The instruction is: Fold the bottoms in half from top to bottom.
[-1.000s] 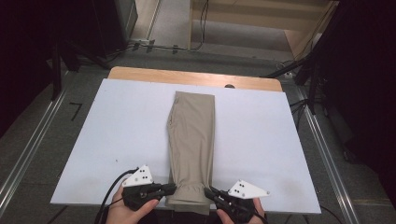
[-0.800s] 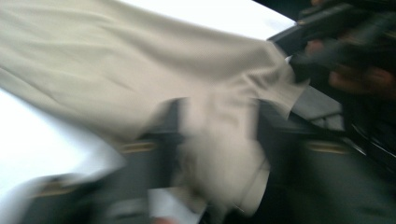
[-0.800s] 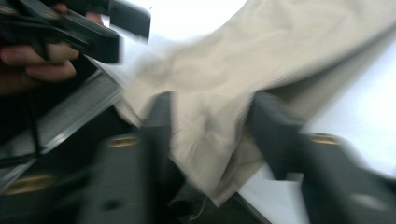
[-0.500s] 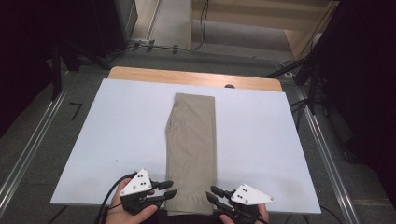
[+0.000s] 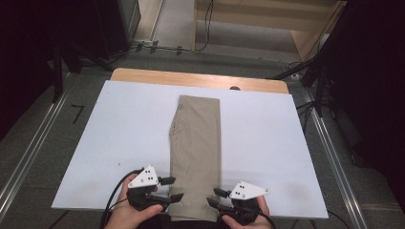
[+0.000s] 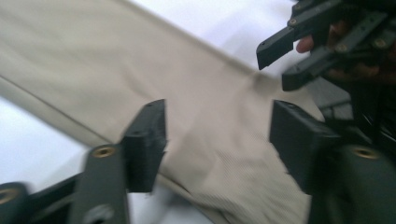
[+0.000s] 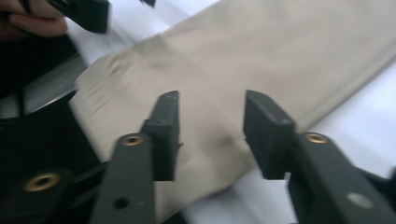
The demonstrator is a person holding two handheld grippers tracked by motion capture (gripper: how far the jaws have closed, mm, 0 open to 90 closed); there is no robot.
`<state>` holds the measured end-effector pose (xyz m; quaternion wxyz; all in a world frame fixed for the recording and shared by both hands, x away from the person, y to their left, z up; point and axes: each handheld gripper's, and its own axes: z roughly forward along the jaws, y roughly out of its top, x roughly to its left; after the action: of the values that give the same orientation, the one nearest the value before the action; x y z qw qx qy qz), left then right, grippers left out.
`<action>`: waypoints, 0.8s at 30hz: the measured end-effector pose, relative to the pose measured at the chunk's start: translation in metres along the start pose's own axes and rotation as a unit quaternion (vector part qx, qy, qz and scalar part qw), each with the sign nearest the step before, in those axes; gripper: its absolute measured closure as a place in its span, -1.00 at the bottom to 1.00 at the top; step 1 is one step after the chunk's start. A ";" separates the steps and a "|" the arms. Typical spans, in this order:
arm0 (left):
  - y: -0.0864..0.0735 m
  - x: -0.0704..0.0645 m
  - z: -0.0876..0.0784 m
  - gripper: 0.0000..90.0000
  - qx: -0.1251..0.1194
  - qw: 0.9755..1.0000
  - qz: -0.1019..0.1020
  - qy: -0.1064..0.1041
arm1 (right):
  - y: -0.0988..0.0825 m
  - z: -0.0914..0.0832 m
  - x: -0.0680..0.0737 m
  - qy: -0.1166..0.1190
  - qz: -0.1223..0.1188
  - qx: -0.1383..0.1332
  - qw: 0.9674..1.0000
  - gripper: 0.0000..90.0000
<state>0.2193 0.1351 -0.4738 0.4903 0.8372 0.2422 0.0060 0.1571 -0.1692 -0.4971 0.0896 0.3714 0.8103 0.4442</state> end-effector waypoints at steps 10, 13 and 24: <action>0.052 0.068 0.011 -0.68 -0.034 0.999 -0.002 0.005 | 0.065 0.025 -0.072 -0.039 -0.016 -0.021 0.999 -0.07; 0.070 0.089 0.017 -0.71 -0.040 0.999 0.003 0.014 | 0.083 0.034 -0.099 -0.048 -0.009 -0.026 0.998 -0.07; 0.113 0.148 0.052 -0.79 -0.043 0.999 -0.019 0.026 | 0.145 0.085 -0.200 -0.094 0.049 -0.009 0.994 -0.04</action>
<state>0.4081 0.1084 -0.4412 0.5193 0.8102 0.2703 0.0284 0.4151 -0.2025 -0.4700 0.1471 0.4500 0.7754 0.4179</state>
